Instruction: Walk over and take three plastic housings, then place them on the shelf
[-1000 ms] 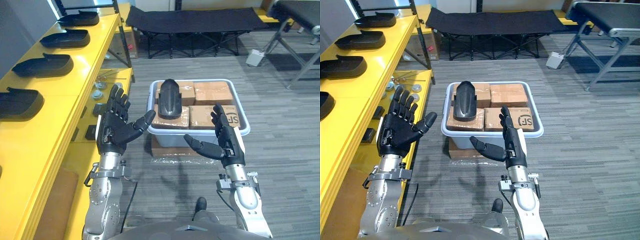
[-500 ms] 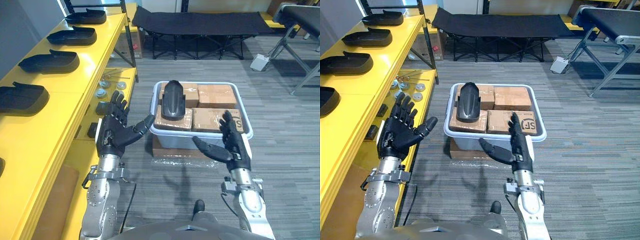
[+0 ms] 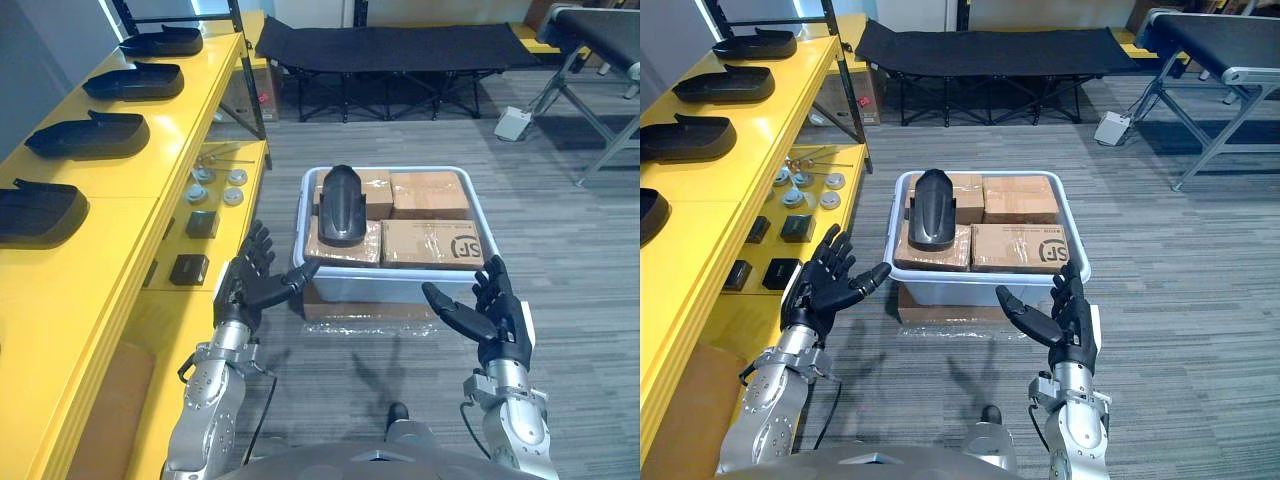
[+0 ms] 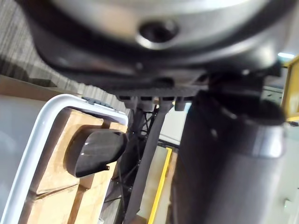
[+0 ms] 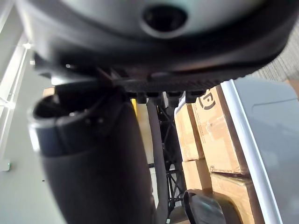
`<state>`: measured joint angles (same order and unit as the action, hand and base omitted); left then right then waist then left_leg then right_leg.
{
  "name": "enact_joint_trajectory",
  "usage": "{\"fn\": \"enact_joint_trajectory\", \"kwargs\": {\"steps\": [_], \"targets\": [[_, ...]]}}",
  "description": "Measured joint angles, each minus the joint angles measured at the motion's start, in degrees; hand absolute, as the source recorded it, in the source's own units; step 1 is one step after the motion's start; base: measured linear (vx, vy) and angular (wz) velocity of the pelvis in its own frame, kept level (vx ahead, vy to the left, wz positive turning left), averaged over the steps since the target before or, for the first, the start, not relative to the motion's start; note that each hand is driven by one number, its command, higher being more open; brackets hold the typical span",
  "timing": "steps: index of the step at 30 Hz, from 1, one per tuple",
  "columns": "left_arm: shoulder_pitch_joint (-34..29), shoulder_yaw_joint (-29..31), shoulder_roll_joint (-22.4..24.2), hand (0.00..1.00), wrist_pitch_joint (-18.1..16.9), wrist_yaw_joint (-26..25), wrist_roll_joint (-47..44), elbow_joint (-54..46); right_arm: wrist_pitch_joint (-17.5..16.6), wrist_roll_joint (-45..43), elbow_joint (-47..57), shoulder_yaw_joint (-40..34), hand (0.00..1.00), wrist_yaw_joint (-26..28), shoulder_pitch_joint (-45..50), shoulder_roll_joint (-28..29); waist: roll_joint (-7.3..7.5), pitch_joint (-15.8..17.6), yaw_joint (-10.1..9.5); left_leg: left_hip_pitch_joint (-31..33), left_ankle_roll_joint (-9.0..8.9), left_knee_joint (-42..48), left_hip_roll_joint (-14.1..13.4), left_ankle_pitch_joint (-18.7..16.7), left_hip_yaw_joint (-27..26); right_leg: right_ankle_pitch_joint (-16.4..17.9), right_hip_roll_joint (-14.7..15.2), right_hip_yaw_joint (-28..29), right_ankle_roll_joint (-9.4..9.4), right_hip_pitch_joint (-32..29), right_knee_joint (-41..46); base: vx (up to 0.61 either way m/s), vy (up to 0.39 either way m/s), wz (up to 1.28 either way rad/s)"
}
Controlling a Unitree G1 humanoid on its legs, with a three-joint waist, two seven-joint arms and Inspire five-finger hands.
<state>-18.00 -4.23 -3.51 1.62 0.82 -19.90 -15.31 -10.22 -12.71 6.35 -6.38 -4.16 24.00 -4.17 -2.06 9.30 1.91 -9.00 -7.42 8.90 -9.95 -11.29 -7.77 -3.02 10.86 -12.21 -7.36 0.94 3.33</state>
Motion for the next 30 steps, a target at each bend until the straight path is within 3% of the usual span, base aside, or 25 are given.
{"fn": "enact_joint_trajectory", "kwargs": {"steps": [3,7,8,9,10,11,12,13,14,15,17,19,24,30], "targets": [[0.0,-0.8,-1.4,1.0,0.0,0.3,-0.2,0.0,0.0,0.0,0.0,0.3,1.0,-0.2,0.1,0.0,-0.07,0.0,0.02,0.5,-0.16,1.7,-0.5,-1.0,0.0,1.4,0.0,0.1,0.01,-0.7,2.4,-0.03,0.007,-0.01],[-0.1,-1.8,-1.6,1.0,0.1,-0.1,-2.2,0.2,-0.1,0.0,0.0,0.3,1.0,-0.3,-0.2,-0.3,-1.08,0.5,0.01,1.3,1.18,5.2,-1.7,-3.0,-1.0,3.7,-0.5,1.3,-0.11,-2.5,6.5,-0.02,-0.01,-0.11],[-0.1,-1.7,-1.2,1.0,0.0,-0.1,-2.5,0.7,-0.1,0.0,0.0,0.5,1.0,-0.1,-0.1,-0.4,-2.15,1.1,0.02,1.8,3.14,7.8,-3.2,-4.1,-1.2,5.6,-1.9,2.5,1.32,-3.5,9.6,0.0,-0.066,-0.1],[-0.1,-1.6,-1.2,1.0,0.0,-0.1,-2.5,1.2,-0.1,0.0,0.0,0.6,1.0,0.1,0.1,-0.4,-2.25,1.2,0.07,2.3,3.92,9.7,-3.6,-4.4,-1.3,7.2,-2.4,3.4,2.19,-4.0,11.3,0.02,-0.099,-0.05],[-0.1,-1.3,-1.0,1.0,0.0,-0.2,-2.5,2.7,0.0,0.0,0.0,0.8,1.0,0.5,0.3,-0.7,-2.3,1.9,0.36,4.2,7.76,16.3,-4.1,-4.9,-0.9,9.3,-2.7,3.9,2.13,-4.3,13.7,0.01,-0.131,-0.09],[-0.6,-0.7,-0.9,1.0,0.0,-0.4,-2.5,4.4,-0.1,0.0,0.0,0.9,1.0,1.1,0.4,-1.0,-2.64,2.5,0.2,6.7,12.62,22.9,-4.8,-3.3,-0.7,10.1,-3.3,4.2,2.8,-3.3,13.9,0.0,-0.15,-0.12],[-0.9,-0.6,-0.8,1.0,0.1,-0.3,-2.5,5.0,-0.1,0.0,0.0,0.9,1.0,1.4,0.4,-1.3,-2.76,2.7,0.05,7.8,14.12,25.6,-5.0,-1.8,-0.1,10.2,-3.6,4.3,3.05,-2.5,13.5,0.02,-0.178,-0.15],[-1.4,-0.6,-0.8,1.0,0.1,-0.3,-2.5,5.2,-0.1,0.2,0.0,0.9,1.0,1.7,0.4,-1.6,-2.32,3.1,0.09,8.8,14.22,28.3,-5.1,-0.5,0.8,10.4,-3.8,4.5,3.37,-1.8,13.0,0.07,-0.119,-0.1],[-2.4,-0.7,-0.5,1.0,0.1,0.7,-2.5,5.2,-0.1,0.6,0.0,0.7,1.0,1.8,0.2,-2.4,-3.27,3.0,0.07,10.4,9.83,29.9,-4.2,-2.6,2.0,10.5,-3.9,5.0,4.04,-1.0,12.3,0.1,-0.076,-0.09],[-2.9,-0.7,-0.2,1.0,0.1,1.8,-2.5,4.7,-0.1,0.5,0.0,0.0,1.0,1.5,-0.1,-3.2,-3.79,3.1,-0.04,11.5,8.62,27.5,-1.0,-5.1,1.8,10.5,-3.9,5.0,4.75,-0.7,12.1,0.07,-0.005,-0.09],[-3.3,-0.7,-0.2,1.0,0.1,2.4,-2.5,3.6,-0.1,0.5,0.1,0.1,1.0,1.2,-0.3,-3.4,-3.98,3.0,-0.41,11.5,8.56,20.2,2.4,-4.6,1.3,10.7,-4.3,5.0,4.86,-0.9,12.3,0.05,0.027,-0.14],[-3.5,-0.3,-0.8,1.0,0.1,2.4,-2.5,2.9,0.1,0.6,0.1,1.0,1.0,1.1,-0.4,-3.3,-3.54,2.7,-1.45,10.0,6.38,14.8,3.7,-2.6,0.9,11.3,-5.0,6.9,4.55,-2.0,13.7,0.06,0.027,-0.33],[-4.0,-0.6,-1.0,1.0,0.1,2.3,-2.5,2.9,0.0,-2.4,0.6,2.2,1.0,2.9,0.1,-2.7,-2.65,3.2,-0.67,9.5,6.09,13.7,4.7,-2.4,1.2,10.9,-4.3,6.9,3.79,-1.6,13.7,0.07,0.042,0.04],[-3.9,-0.7,-1.0,1.0,0.0,0.8,-2.5,1.5,0.0,-1.6,0.6,4.9,1.0,3.6,1.1,-2.1,-1.03,3.7,-0.46,9.0,6.1,11.9,6.8,-2.0,3.2,12.9,-2.6,4.7,3.25,-0.7,14.0,-0.01,0.03,0.22]]}}
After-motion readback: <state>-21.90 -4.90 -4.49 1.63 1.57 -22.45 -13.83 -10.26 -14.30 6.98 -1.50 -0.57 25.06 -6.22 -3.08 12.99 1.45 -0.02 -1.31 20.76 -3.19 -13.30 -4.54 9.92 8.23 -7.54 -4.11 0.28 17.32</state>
